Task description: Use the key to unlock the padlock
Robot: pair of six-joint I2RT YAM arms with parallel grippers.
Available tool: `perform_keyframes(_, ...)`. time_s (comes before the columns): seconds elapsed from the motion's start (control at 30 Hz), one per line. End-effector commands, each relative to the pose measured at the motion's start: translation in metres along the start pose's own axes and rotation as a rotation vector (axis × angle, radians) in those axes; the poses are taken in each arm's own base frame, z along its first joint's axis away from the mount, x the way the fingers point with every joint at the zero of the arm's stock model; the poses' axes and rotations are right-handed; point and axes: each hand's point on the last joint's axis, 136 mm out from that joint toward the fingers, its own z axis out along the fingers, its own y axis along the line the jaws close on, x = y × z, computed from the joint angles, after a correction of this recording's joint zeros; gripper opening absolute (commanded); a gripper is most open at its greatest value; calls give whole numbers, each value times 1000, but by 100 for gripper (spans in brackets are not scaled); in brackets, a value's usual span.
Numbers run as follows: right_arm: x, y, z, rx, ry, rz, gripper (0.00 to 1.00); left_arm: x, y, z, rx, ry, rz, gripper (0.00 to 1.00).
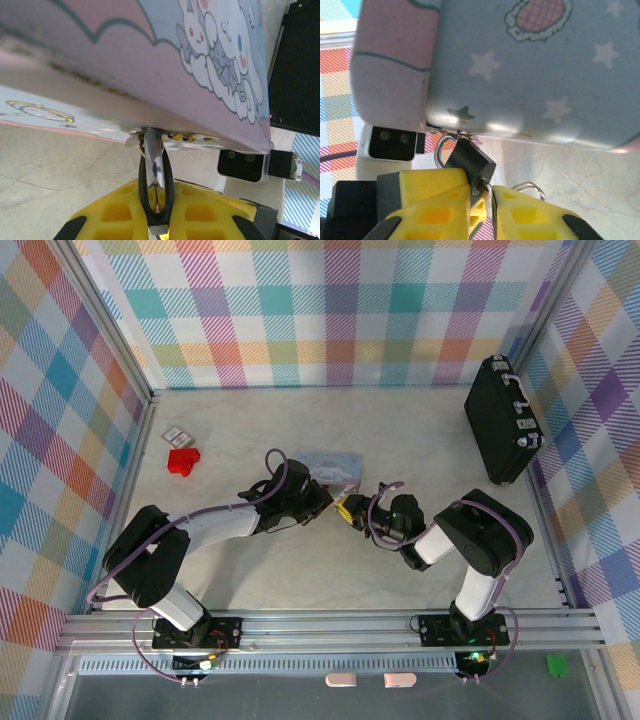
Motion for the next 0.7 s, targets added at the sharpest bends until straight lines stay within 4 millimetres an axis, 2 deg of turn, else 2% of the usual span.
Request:
perform_keyframes(0.0, 3, 9, 5, -47, 19, 10, 17, -3, -28, -5, 90, -26, 22, 0)
perform_keyframes(0.17, 2, -4, -2, 13, -6, 14, 22, -4, -26, -6, 80, -30, 25, 0)
perform_keyframes(0.43, 5, -1, -4, 66, 4, -5, 21, -4, -29, -7, 87, -32, 26, 0)
perform_keyframes(0.67, 7, -10, -6, 109, -10, 12, 23, -5, -29, -7, 83, -32, 30, 0)
